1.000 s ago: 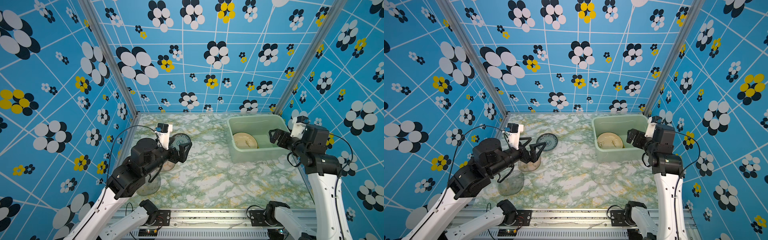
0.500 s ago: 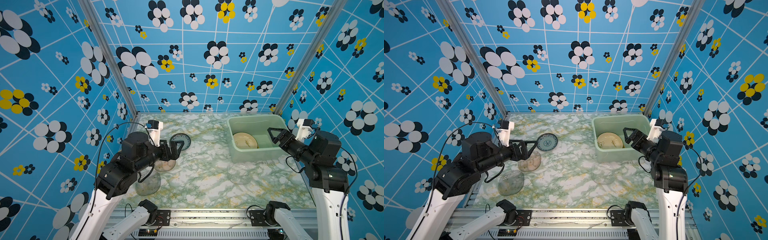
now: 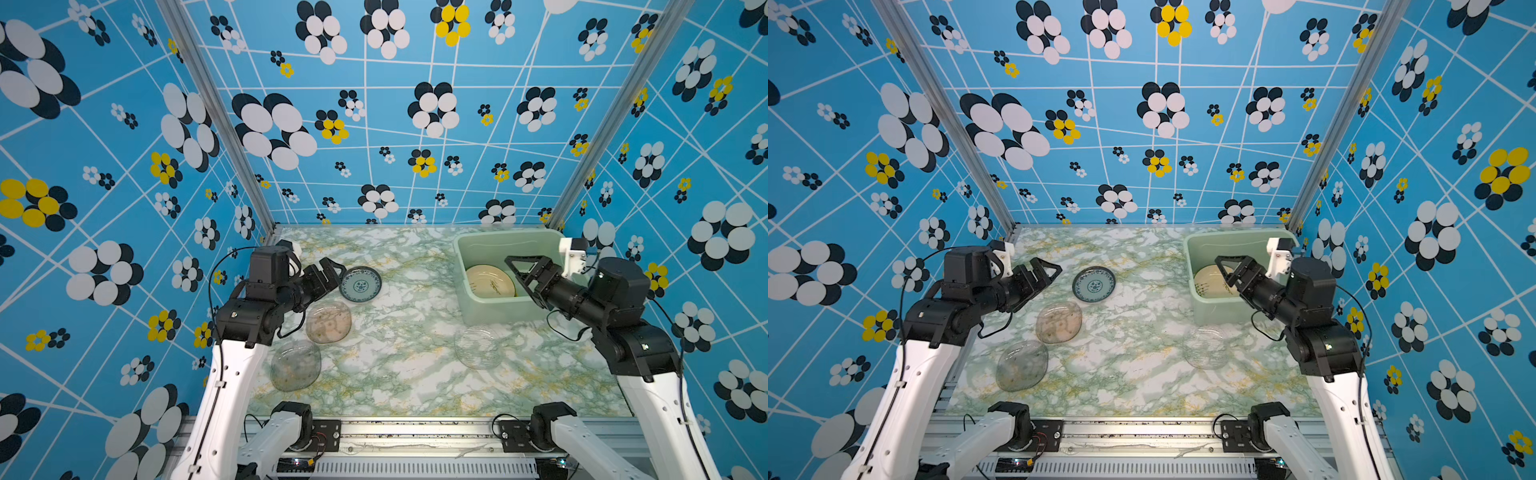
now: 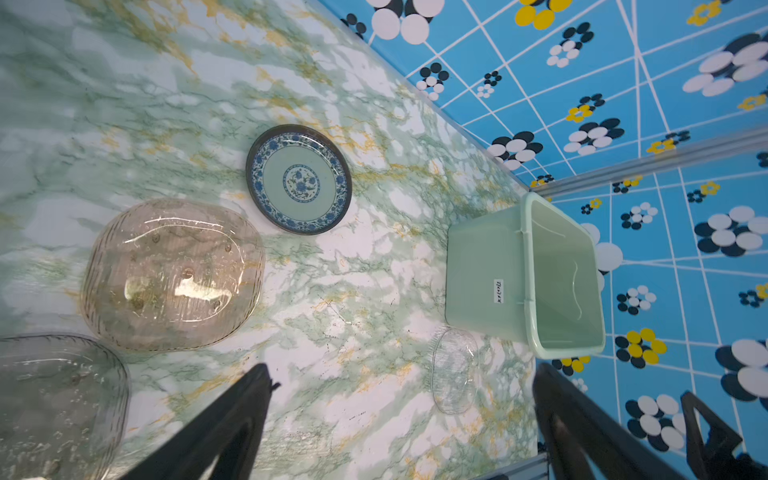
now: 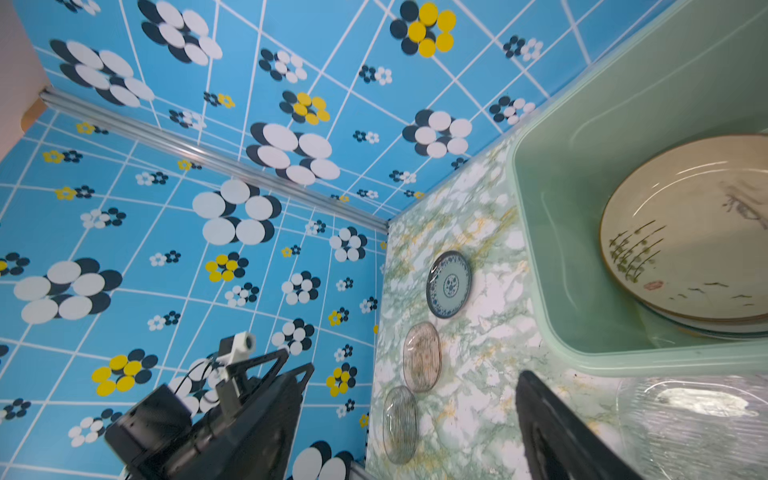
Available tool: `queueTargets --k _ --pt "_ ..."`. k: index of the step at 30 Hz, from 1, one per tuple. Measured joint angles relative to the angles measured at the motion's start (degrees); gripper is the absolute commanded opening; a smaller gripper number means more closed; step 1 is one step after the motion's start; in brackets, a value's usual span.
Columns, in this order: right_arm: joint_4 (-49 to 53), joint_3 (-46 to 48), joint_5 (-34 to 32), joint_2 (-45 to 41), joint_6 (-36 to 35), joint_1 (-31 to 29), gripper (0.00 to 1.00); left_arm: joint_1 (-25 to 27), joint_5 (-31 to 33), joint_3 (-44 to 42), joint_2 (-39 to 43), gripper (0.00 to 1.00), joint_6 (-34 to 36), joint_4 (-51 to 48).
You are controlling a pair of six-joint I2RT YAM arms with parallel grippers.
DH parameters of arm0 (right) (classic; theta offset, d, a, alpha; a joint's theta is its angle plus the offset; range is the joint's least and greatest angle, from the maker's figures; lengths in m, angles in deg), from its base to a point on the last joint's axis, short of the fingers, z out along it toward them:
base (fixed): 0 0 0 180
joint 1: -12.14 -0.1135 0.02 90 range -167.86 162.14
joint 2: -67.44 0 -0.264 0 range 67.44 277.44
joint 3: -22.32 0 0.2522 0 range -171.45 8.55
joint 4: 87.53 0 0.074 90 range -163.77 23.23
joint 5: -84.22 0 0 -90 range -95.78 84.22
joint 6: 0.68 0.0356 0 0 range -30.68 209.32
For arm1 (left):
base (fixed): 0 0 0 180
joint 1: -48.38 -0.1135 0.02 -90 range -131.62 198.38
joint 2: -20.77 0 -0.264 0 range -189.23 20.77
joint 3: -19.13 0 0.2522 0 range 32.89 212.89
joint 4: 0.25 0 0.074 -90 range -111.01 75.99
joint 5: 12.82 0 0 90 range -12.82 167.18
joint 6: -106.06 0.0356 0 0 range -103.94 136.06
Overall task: Place the plates into the plastic bin on the countertop
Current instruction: 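Move the right gripper toward the blue-and-white plate while the left positions beyond it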
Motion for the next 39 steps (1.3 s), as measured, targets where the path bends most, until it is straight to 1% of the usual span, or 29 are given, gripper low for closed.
queueTargets --k 4,7,10,12,16,19,23,28,32,36,39 --pt "-2.0 -0.9 -6.7 6.6 1.4 -12.7 0.82 -4.1 -0.8 -7.8 -3.4 0.99 -5.3 5.5" --pt "-4.6 -1.2 -11.1 11.7 2.9 -21.0 0.83 -6.6 -1.3 -9.6 -6.5 0.99 -7.0 8.3" --pt "-7.7 -2.3 -15.0 17.2 4.7 -28.7 0.83 -8.4 -1.6 -9.7 -9.7 0.99 -7.1 11.7" --pt "-10.2 -2.9 -16.7 20.9 6.0 -32.8 0.83 -9.4 -2.0 -9.7 -12.1 0.99 -6.8 14.1" --pt "-15.8 -3.2 -18.7 28.4 9.0 -38.7 0.82 -11.1 -4.2 -9.7 -18.3 0.99 -6.2 20.1" --pt "-18.4 -3.4 -20.3 33.8 11.1 -41.7 0.81 -12.3 -7.5 -9.7 -24.0 0.99 -6.1 25.6" --pt "-23.0 -3.1 -22.7 38.8 14.2 -43.3 0.81 -13.7 -12.7 -8.2 -33.0 0.99 -6.1 31.3" --pt "-34.2 1.1 -26.0 43.4 18.1 -43.3 0.81 -15.0 -19.1 -0.5 -45.7 0.99 -5.2 37.2" --pt "-40.7 3.0 -27.4 48.6 19.9 -43.3 0.81 -15.6 -23.3 6.1 -53.5 0.99 -4.1 42.4" --pt "-48.4 4.1 -27.2 53.9 21.8 -43.1 0.81 -15.6 -27.4 12.0 -61.4 0.99 -3.8 48.1" --pt "-54.9 4.8 -25.8 57.7 23.5 -42.4 0.79 -15.6 -29.8 14.6 -66.6 0.99 -4.3 52.6"
